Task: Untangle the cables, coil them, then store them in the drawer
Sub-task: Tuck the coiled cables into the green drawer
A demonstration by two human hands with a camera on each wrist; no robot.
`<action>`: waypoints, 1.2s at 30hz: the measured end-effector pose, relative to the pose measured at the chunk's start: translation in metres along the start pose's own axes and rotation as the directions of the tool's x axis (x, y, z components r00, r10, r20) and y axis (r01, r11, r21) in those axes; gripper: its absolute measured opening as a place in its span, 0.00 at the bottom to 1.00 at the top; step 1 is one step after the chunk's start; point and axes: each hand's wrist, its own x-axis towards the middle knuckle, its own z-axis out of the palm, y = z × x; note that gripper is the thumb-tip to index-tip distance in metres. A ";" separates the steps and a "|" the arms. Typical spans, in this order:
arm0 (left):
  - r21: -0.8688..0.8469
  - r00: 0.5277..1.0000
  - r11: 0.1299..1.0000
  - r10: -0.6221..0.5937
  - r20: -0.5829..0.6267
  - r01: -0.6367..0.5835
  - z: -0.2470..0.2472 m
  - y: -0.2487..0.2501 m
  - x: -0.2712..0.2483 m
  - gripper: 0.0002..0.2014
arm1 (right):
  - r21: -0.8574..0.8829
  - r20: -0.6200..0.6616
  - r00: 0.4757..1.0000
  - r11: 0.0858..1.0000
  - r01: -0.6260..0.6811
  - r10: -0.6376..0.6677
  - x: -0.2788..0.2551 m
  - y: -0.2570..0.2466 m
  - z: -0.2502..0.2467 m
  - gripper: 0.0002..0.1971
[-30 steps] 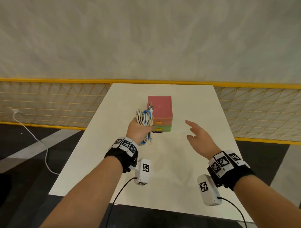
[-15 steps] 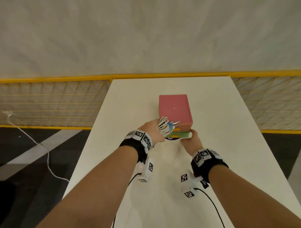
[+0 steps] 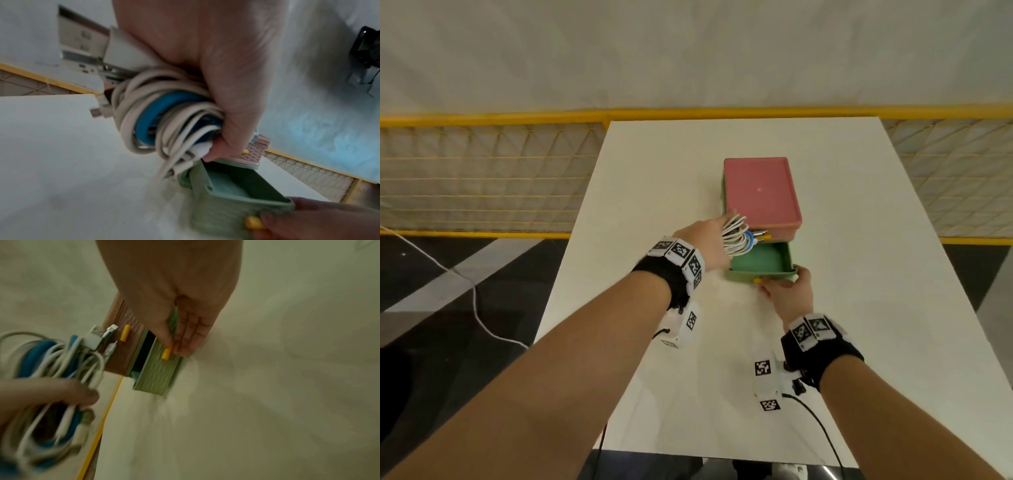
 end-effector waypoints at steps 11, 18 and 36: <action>0.006 0.999 0.999 -0.038 0.016 0.037 0.001 0.014 -0.010 0.47 | -0.370 0.030 0.980 0.909 0.194 -0.197 0.017 -0.034 -0.022 0.23; 0.250 0.994 0.964 0.100 -0.047 -0.085 0.032 0.053 -0.045 0.21 | -0.383 0.199 0.944 0.866 0.321 -0.262 0.007 -0.014 -0.042 0.19; 0.469 0.985 0.877 -0.157 0.072 0.106 0.078 0.081 0.024 0.35 | -0.646 0.675 0.728 0.382 0.661 -0.119 0.015 -0.040 -0.048 0.45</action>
